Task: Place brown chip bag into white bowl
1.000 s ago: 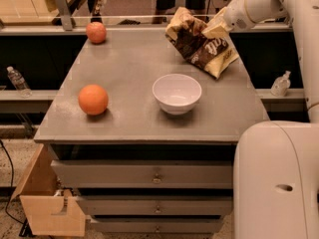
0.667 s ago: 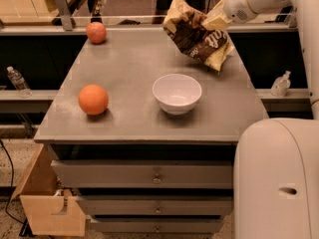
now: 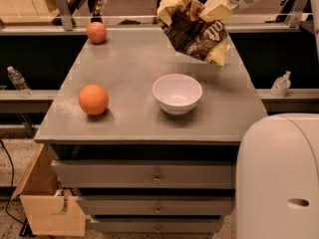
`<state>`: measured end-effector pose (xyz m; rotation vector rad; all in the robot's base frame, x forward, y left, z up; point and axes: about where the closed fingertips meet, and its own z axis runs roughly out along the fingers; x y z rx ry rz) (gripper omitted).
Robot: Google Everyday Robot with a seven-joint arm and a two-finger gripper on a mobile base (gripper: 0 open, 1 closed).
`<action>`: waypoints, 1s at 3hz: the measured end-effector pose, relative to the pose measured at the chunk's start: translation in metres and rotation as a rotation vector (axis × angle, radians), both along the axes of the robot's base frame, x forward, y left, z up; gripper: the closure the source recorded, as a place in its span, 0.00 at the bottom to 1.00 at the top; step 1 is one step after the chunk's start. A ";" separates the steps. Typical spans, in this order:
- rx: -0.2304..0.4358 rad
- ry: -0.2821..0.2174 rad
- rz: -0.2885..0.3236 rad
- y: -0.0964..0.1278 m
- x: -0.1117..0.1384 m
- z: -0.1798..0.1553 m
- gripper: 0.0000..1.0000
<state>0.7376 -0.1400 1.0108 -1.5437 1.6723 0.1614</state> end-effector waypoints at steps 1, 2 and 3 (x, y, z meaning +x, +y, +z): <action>-0.033 0.079 0.052 0.010 -0.033 0.003 1.00; -0.065 0.116 0.080 0.020 -0.057 0.012 1.00; -0.061 0.112 0.078 0.022 -0.054 0.012 1.00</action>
Offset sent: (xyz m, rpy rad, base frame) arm -0.1155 0.0206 0.0224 -0.1321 0.1926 0.1229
